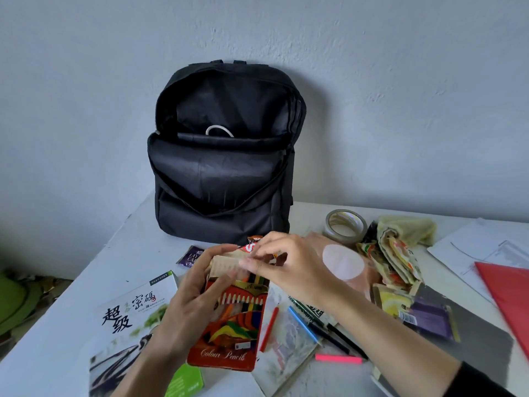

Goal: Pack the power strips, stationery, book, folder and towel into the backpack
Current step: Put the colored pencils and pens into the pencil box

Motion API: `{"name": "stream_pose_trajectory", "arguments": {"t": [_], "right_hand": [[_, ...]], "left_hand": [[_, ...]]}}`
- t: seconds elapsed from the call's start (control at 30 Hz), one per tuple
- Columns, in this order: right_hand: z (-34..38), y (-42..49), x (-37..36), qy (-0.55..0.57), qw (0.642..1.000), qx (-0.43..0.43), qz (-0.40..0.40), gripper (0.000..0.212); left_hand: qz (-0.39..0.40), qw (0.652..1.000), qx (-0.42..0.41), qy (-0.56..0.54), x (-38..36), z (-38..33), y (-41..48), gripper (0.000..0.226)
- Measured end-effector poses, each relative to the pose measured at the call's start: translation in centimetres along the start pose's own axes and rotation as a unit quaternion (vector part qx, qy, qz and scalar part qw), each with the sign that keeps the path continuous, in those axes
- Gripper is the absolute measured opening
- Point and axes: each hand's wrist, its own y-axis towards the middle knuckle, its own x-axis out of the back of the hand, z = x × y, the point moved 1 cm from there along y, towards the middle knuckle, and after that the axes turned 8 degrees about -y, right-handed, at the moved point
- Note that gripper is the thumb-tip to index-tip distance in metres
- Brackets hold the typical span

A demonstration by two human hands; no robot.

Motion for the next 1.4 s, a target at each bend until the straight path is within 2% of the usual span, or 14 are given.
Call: {"name": "stream_pose_trajectory", "arguments": {"t": [0.13, 0.2, 0.27, 0.33, 0.4, 0.47, 0.57, 0.67, 0.77, 0.87, 1.0, 1.2, 1.3, 1.4], "right_hand": [[-1.1, -0.6, -0.1, 0.014, 0.999, -0.006, -0.038, 0.014], [-2.6, -1.0, 0.1, -0.045, 0.998, -0.009, -0.048, 0.009], [-3.9, -1.7, -0.2, -0.140, 0.990, -0.022, 0.018, 0.004], [-4.9, -2.7, -0.9, -0.228, 0.965, -0.030, 0.123, 0.016], [-5.6, -3.5, -2.1, -0.291, 0.938, -0.017, 0.187, 0.030], [-6.1, -3.7, -3.0, -0.334, 0.919, 0.011, 0.209, 0.036], [-6.2, -3.7, -3.1, -0.355, 0.913, 0.047, 0.195, 0.026], [-5.6, -3.2, -2.0, -0.315, 0.937, 0.045, 0.146, 0.015], [-5.1, -1.9, -0.5, -0.189, 0.980, -0.007, 0.052, 0.018], [-4.6, -0.5, 0.5, -0.051, 0.998, -0.036, -0.007, 0.012], [-3.2, 0.2, 0.3, 0.118, 0.989, -0.079, 0.034, 0.010], [-1.5, 0.4, -1.0, 0.065, 0.989, -0.080, 0.103, 0.014], [-1.1, 0.7, -1.0, -0.003, 0.994, -0.058, 0.096, 0.013], [-0.9, 1.3, -1.2, 0.035, 0.994, -0.061, 0.082, 0.009]], "left_hand": [[-0.026, 1.000, 0.011, 0.006, 1.0, 0.3, -0.6, 0.028], [-0.042, 0.999, 0.021, 0.012, 1.6, 0.6, -1.0, 0.028], [-0.060, 0.997, 0.036, 0.016, 2.1, 1.0, -1.4, 0.029], [-0.079, 0.995, 0.056, 0.020, 2.5, 1.5, -1.8, 0.030], [-0.087, 0.993, 0.074, 0.021, 2.8, 1.9, -2.2, 0.029], [-0.085, 0.992, 0.085, 0.026, 2.8, 2.2, -2.4, 0.028], [-0.082, 0.992, 0.084, 0.035, 2.7, 2.1, -2.4, 0.028], [-0.085, 0.993, 0.079, 0.032, 2.6, 1.7, -2.3, 0.027], [-0.090, 0.992, 0.084, 0.036, 2.7, 1.4, -2.2, 0.025], [-0.074, 0.991, 0.097, 0.051, 2.7, 1.3, -2.1, 0.027], [-0.052, 0.991, 0.109, 0.060, 2.3, 1.0, -2.0, 0.027], [-0.022, 0.993, 0.099, 0.066, 1.2, 0.5, -1.6, 0.028], [-0.003, 0.995, 0.083, 0.060, 0.8, 0.0, -1.3, 0.031], [0.024, 0.995, 0.080, 0.058, 0.3, -0.5, -1.2, 0.032]]}}
